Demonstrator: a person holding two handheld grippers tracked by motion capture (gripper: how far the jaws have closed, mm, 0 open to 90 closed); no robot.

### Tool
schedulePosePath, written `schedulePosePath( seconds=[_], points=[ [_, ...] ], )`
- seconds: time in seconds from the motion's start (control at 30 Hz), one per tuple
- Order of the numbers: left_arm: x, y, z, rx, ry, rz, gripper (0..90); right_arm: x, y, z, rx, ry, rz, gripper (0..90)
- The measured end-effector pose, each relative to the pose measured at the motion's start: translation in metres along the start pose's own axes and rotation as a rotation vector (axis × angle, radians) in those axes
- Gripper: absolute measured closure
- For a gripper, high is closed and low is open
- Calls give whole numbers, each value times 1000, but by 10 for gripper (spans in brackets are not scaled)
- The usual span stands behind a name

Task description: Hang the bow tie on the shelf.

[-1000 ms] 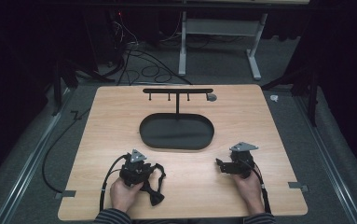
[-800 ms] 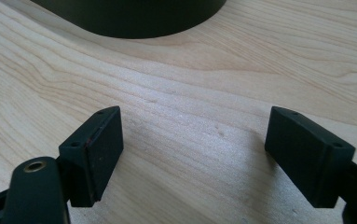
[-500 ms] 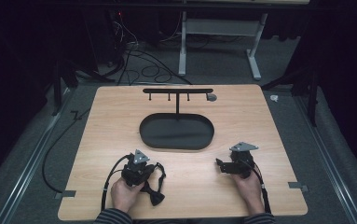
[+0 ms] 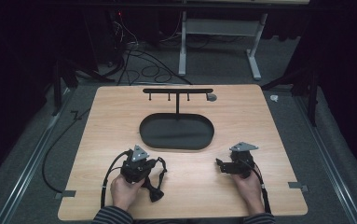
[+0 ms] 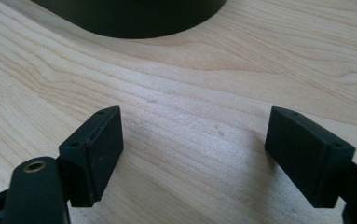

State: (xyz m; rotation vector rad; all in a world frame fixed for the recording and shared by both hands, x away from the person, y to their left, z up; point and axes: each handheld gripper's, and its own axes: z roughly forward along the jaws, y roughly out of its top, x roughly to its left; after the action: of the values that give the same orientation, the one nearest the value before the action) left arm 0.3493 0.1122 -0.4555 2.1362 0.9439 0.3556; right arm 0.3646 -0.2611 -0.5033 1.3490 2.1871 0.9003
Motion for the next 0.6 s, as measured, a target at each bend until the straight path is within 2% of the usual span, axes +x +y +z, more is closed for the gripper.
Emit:
schedulePosePath(
  seconds=[0.1,0.37,0.5,0.6],
  points=[
    [-3,7,-7,-20,13,28,871,0,0,0,0,0,0,205],
    [-1,20,-21,-63,23,46,872,0,0,0,0,0,0,205],
    [1,23,-27,-81,35,45,872,0,0,0,0,0,0,205],
    [4,26,-29,-94,27,29,872,0,0,0,0,0,0,205]
  ],
)
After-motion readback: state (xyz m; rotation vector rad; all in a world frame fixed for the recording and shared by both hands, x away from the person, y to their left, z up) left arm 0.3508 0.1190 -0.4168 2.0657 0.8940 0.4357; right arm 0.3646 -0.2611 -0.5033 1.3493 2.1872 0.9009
